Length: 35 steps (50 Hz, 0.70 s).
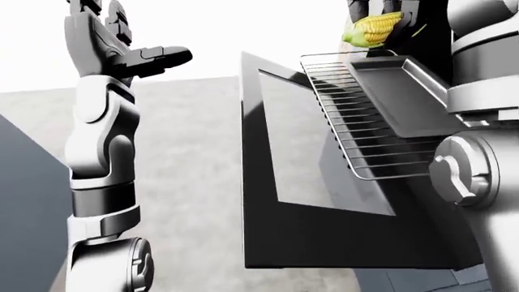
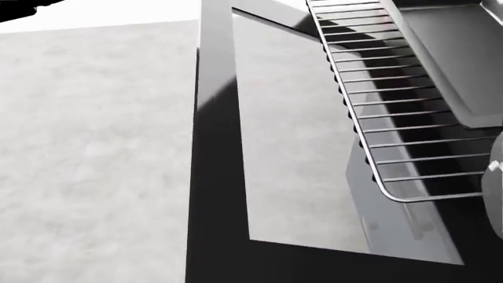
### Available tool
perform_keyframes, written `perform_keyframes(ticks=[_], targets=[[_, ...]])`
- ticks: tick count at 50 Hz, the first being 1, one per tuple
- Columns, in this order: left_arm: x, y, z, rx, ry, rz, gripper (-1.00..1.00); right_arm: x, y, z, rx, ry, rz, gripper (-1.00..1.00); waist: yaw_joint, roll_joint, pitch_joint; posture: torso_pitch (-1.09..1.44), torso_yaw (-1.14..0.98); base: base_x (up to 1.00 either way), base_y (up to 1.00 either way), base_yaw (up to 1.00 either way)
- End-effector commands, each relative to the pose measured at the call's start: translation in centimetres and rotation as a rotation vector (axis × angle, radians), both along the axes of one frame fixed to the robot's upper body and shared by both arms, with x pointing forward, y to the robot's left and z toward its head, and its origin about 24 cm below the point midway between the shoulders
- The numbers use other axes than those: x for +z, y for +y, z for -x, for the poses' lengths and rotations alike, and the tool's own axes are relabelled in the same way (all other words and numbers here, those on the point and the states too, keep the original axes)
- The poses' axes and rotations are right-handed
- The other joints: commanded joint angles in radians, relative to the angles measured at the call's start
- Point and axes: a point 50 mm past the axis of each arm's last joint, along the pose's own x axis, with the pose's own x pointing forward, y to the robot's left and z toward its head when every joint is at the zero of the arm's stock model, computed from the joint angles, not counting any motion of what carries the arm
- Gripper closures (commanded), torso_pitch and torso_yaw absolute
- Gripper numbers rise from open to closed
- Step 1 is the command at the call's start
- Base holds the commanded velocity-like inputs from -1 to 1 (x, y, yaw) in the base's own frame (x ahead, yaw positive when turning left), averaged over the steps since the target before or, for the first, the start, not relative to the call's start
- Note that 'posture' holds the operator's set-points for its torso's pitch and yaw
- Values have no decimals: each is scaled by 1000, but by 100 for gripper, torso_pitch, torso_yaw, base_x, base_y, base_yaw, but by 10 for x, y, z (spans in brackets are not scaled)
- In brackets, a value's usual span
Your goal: Place the corn on the rack of the oven.
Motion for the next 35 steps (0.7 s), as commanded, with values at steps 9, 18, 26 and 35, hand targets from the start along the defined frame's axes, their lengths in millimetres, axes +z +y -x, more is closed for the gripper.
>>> perform_keyframes(ticks=[9,18,26,35], targets=[[21,0,8,1,-96,-11,-100,37,-10,17,-28,-119,10,100,-5,-6,-37,0,0,0,0,0],[24,1,9,3,-99,-8,-100,43,-26,16,-91,-125,-3,100,-5,-6,-23,0,0,0,0,0],[23,1,9,4,-98,-8,-100,37,-49,14,-171,-119,5,100,2,-13,-18,0,0,0,0,0],[24,2,8,3,-98,-7,-100,22,-63,6,-204,-117,-61,100,12,-23,-20,0,0,0,0,0]])
